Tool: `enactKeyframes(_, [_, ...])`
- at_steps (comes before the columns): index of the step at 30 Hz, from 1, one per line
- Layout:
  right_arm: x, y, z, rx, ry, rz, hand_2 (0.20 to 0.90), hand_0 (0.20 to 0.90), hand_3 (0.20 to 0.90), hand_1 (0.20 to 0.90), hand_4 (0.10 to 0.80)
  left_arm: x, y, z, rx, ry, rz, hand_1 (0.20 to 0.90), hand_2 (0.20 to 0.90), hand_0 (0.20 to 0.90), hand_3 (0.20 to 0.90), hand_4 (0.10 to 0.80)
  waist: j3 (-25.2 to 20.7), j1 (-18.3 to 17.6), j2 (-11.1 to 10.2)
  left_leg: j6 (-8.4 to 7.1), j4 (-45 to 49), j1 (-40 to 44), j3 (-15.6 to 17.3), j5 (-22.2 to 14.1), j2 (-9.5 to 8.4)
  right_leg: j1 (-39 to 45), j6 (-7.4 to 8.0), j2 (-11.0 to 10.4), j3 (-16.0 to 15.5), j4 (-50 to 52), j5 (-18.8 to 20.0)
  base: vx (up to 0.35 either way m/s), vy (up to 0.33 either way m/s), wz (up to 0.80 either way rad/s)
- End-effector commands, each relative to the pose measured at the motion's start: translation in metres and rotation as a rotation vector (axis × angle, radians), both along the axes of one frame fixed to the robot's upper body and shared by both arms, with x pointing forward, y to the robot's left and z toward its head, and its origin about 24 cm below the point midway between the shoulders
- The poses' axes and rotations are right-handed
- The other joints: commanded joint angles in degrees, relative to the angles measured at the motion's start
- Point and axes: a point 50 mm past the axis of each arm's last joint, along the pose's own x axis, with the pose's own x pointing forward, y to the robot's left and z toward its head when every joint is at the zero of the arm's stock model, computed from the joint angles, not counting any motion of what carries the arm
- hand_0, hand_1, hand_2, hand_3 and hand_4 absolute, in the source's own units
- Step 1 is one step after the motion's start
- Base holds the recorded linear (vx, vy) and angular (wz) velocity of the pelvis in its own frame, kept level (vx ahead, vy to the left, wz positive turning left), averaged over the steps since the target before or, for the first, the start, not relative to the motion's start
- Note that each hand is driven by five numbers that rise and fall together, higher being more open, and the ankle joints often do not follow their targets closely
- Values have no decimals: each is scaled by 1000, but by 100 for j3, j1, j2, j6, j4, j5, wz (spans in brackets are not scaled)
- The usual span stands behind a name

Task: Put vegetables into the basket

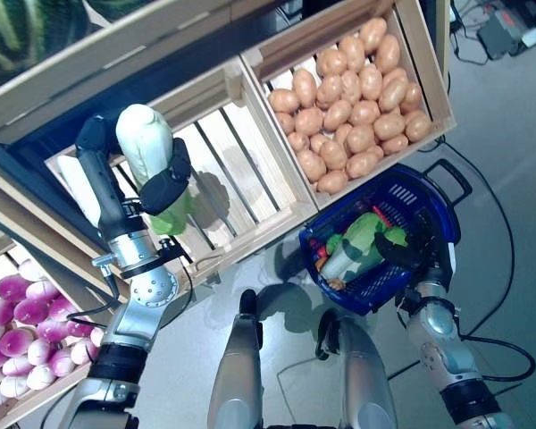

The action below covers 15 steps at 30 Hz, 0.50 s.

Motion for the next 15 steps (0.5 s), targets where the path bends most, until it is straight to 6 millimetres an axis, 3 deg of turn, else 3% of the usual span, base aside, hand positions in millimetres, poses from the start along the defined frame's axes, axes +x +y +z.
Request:
enactKeyframes(1, [2, -6, 37, -96, -184, 21, 900, 900, 900, 900, 800, -14, -12, 38, -137, -220, -304, 300, 300, 300, 300, 400, -901, -60, 44, 447, -420, 461, 193, -171, -413, 891, 47, -1, -156, -1757, 1000, 125, 13, -6])
enactKeyframes(5, [0, -4, 33, -122, -154, 135, 900, 900, 900, 900, 800, -9, -26, 24, -296, -131, -535, 300, 300, 300, 300, 400, -1190, -70, 51, 421, -1290, 1049, 160, 104, -399, 1603, 151, -31, -327, -2783, 1343, 52, 4, -10])
enactKeyframes(15, [-5, 12, 35, -172, -48, 572, 900, 900, 900, 900, 800, 3, -52, -12, -424, 123, -780, 300, 300, 300, 300, 400, -1806, -104, 23, 428, -2583, 1922, 236, 437, -307, 2379, 425, -85, -461, -3989, 1992, 10, 9, 0])
